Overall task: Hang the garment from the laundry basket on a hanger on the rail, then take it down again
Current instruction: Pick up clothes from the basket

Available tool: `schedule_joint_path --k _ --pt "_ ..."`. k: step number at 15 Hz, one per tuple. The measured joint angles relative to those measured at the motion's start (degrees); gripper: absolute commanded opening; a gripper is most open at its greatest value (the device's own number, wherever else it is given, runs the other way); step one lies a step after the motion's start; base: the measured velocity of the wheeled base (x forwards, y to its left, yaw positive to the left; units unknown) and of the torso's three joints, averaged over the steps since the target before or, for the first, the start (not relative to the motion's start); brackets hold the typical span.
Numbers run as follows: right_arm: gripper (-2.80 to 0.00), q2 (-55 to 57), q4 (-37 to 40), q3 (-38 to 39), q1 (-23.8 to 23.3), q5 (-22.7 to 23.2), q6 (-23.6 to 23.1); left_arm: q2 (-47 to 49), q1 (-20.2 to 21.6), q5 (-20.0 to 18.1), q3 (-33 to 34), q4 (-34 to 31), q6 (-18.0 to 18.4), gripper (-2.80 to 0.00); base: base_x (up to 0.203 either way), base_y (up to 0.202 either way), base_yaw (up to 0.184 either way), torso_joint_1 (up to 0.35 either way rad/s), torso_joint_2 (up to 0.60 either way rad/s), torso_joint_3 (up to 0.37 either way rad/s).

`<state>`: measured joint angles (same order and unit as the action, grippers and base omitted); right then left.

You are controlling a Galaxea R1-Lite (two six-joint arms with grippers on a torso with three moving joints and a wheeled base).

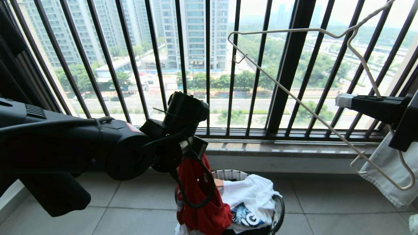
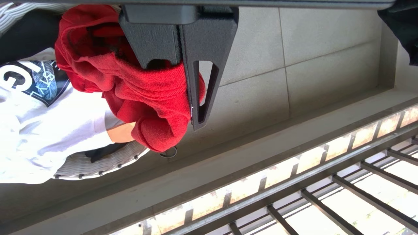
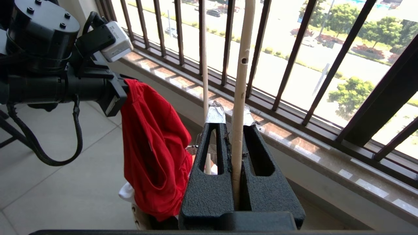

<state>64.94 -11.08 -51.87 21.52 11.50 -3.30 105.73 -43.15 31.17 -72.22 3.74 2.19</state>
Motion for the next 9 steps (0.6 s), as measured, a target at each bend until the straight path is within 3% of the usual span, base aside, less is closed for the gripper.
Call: schedule_joint_path --k 4,9 --pt "-2.80 0.00 0.00 0.02 0.00 0.02 0.02 0.00 0.00 0.07 0.11 -0.02 0.02 -2.80 0.000 0.000 0.000 0.002 0.00 0.188" --pt "-2.80 0.00 0.00 0.05 0.00 -0.02 -0.08 -0.11 0.02 0.02 0.39 -0.09 0.37 -2.80 0.000 0.000 0.000 0.002 0.00 0.031"
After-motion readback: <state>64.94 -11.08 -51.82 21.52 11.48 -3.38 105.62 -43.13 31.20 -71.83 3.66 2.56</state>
